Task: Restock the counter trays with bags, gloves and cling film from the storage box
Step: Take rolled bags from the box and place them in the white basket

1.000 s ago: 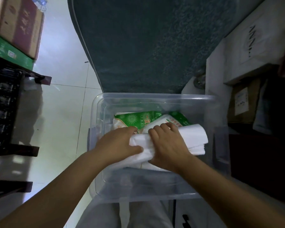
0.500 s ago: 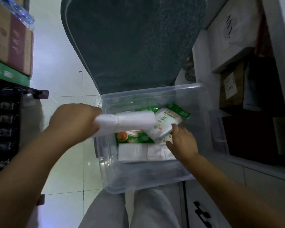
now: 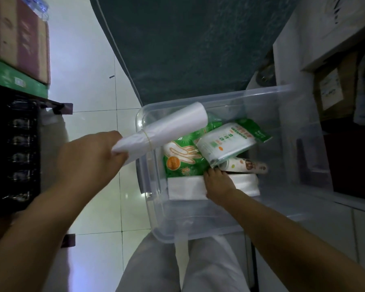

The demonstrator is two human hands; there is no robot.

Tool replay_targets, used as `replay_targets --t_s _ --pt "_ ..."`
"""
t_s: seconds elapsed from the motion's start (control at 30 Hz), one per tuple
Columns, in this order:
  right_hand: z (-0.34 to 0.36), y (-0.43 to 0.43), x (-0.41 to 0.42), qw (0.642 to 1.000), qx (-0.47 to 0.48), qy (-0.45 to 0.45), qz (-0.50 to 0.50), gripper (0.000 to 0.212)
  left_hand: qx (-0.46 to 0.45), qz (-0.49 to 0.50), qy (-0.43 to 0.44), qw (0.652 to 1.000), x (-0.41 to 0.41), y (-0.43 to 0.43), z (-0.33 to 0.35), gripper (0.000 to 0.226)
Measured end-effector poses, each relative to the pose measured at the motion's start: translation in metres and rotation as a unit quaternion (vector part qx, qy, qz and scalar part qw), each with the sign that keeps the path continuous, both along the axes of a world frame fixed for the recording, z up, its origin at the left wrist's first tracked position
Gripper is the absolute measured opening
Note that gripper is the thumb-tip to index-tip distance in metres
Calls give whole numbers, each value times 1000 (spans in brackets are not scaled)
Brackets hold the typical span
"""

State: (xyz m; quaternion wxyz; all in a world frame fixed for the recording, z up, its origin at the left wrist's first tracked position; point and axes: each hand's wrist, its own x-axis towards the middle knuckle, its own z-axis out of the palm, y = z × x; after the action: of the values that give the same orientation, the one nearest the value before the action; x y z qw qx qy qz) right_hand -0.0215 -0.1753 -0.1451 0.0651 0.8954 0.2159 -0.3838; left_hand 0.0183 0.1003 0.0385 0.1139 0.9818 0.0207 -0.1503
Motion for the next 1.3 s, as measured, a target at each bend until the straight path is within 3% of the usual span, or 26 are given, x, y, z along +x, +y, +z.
replay_targets --t_s 0.17,0.33,0.47,0.6,0.83,1.03,1.3 --pt "24 1 -5 997 36 -21 67 31 -19 -1 -6 1000 -8 1 8 13" --pt "55 -13 -17 1000 -2 8 0 34 -26 -20 -25 999 -18 0 23 5" --pt "118 -10 -15 995 28 -96 -2 18 -48 -30 -24 998 -23 -7 43 6" --pt "196 -27 -30 984 38 -168 -48 23 -83 -58 -55 993 -22 -32 74 7" --pt "348 -95 -104 928 -7 -338 -156 32 -141 -148 -120 972 -14 -127 151 13" --pt "434 -167 -184 830 -90 -459 -305 23 -207 -254 -166 930 -28 -235 210 12" --pt "473 -296 -317 645 -131 -511 -553 15 -278 -335 -146 889 -99 -405 246 18"
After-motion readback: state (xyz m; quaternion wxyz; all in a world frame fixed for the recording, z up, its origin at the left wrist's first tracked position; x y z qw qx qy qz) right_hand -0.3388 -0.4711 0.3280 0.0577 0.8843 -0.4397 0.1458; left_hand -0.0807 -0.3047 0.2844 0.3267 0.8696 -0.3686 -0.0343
